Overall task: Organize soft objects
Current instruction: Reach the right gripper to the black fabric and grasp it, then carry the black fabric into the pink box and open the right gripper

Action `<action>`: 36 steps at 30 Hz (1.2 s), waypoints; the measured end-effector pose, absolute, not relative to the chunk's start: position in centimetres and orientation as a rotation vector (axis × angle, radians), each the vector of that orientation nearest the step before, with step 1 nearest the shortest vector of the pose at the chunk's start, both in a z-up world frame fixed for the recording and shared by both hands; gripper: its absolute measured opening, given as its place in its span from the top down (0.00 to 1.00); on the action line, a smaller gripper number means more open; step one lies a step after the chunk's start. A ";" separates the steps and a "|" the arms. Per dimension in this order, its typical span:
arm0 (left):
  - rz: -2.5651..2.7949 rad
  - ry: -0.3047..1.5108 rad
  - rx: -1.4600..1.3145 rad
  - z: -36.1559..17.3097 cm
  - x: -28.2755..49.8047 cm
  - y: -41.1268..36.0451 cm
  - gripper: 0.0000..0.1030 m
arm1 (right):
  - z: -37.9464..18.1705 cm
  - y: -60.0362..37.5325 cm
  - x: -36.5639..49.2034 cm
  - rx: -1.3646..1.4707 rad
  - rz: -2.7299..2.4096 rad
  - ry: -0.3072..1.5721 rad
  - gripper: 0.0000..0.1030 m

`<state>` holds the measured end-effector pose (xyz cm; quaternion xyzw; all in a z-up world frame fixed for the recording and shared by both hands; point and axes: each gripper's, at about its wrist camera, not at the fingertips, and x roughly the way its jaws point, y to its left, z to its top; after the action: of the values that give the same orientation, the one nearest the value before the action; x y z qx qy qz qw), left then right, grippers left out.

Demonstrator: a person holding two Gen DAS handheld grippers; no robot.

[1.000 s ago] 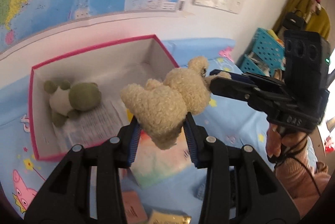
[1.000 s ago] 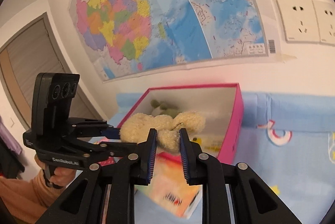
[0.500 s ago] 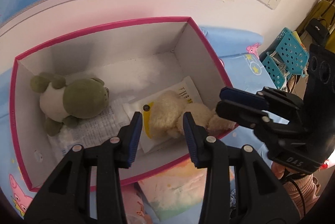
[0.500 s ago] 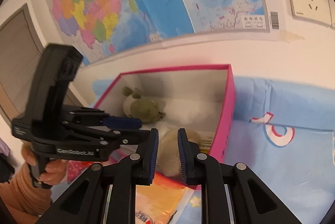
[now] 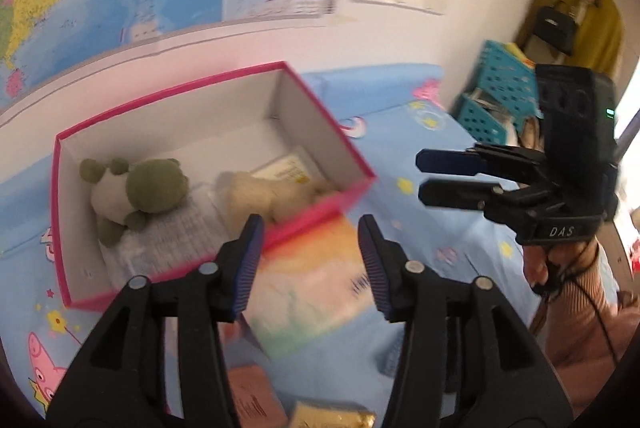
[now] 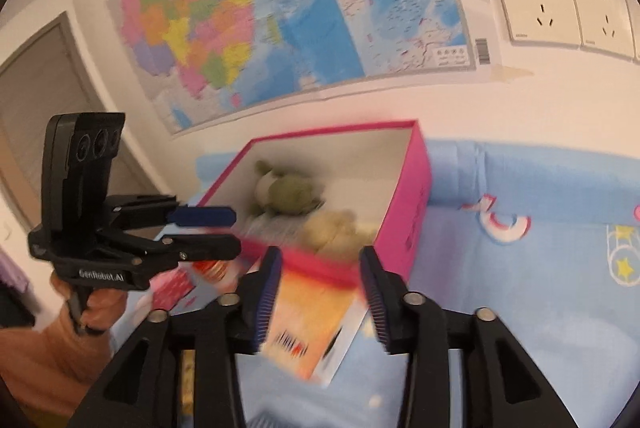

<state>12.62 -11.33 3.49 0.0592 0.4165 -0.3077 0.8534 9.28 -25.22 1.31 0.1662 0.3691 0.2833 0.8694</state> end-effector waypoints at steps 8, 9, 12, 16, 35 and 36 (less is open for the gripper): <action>-0.815 0.898 0.163 1.9 6.3 -12.4 0.42 | -2.0 -24.8 1.8 0.316 0.687 0.907 0.35; -0.841 0.918 0.170 1.3 5.5 -12.7 0.42 | -2.6 -24.7 1.3 0.319 0.690 0.929 0.34; -0.892 0.983 0.195 -0.7 3.7 -13.8 0.42 | -4.6 -24.3 -0.6 0.325 0.690 1.002 0.32; -0.936 1.069 0.197 -2.9 2.3 -14.5 0.42 | -6.3 -24.4 -2.0 0.390 0.699 1.032 0.25; -1.033 1.147 0.056 -4.3 1.5 -15.6 0.60 | -3.4 -25.1 -4.4 0.435 0.665 0.910 0.85; -1.036 1.136 0.049 -3.9 1.5 -15.4 0.63 | -2.9 -25.1 -4.4 0.433 0.667 0.899 0.85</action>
<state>1.53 -15.44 -3.90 0.0220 0.5137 -0.4685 0.7184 -4.36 -25.10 -2.92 0.2037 0.4230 0.3140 0.8252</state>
